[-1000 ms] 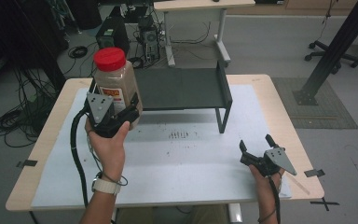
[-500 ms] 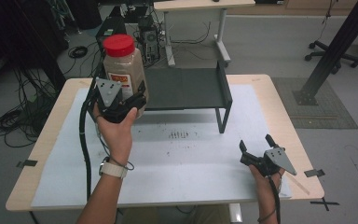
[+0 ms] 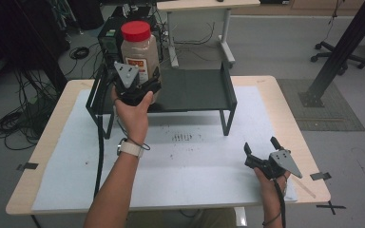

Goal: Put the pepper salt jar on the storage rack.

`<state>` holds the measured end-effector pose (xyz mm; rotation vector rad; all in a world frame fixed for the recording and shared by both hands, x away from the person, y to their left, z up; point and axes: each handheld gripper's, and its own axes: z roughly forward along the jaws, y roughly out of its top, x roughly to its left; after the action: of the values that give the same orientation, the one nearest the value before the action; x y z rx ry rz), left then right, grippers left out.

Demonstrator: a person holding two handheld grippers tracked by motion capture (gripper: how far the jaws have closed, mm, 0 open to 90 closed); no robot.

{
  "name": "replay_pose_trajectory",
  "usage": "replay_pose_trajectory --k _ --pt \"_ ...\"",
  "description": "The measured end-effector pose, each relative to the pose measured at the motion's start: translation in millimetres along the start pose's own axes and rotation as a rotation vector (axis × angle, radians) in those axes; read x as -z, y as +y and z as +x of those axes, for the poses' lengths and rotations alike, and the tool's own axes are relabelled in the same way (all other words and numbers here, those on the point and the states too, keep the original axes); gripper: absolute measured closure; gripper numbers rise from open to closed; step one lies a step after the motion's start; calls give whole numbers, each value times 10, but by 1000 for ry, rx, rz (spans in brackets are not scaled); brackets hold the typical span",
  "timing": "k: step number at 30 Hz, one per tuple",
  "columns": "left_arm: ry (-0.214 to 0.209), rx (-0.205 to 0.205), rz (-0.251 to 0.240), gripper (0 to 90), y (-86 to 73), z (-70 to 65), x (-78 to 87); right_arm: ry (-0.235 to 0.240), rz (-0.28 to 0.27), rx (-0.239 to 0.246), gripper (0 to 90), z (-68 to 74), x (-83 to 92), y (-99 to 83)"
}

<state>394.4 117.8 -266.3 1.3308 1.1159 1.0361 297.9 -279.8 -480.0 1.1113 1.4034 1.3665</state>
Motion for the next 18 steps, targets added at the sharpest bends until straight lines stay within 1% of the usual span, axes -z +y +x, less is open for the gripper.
replay_pose_trajectory --k 1,2,5,7,9,10,14,18 --pt "0 -1 4 257 -10 -14 -47 0 0 -1 13 0 0 0" --pt "0 -1 4 257 -10 -14 -47 0 0 -1 13 0 0 0" --pt "-8 4 10 257 -55 -56 -187 -1 1 0 14 0 0 0" --pt "-9 4 12 258 -64 -62 -212 -1 2 0 13 0 -2 1" --pt "-13 12 10 257 -104 -90 -317 -1 3 1 13 1 -3 1" --pt "-13 12 10 258 -104 -90 -317 -1 3 1 13 1 -3 1" --pt "-15 26 13 257 -159 -112 -456 -2 2 1 13 1 -2 1" --pt "-11 24 16 257 -191 -123 -527 -1 2 0 14 -1 -2 1"
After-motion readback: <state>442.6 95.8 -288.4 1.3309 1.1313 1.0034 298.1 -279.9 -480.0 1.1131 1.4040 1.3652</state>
